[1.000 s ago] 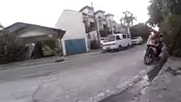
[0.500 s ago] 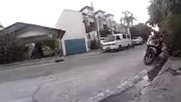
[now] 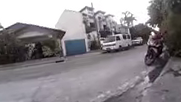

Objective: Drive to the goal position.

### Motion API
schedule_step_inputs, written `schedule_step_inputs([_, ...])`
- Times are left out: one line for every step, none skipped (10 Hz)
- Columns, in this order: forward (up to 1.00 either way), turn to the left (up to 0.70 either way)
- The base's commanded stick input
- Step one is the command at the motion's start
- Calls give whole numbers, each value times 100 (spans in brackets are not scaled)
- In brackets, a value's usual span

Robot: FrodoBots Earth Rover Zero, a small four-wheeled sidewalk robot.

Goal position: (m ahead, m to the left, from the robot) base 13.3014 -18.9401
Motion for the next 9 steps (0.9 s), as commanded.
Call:
schedule_step_inputs([0, 0])
schedule_step_inputs([0, 0])
schedule_step_inputs([0, 0])
schedule_step_inputs([0, 0])
schedule_step_inputs([0, 0])
schedule_step_inputs([0, 0])
schedule_step_inputs([18, 0])
schedule_step_inputs([30, 0])
schedule_step_inputs([0, 0])
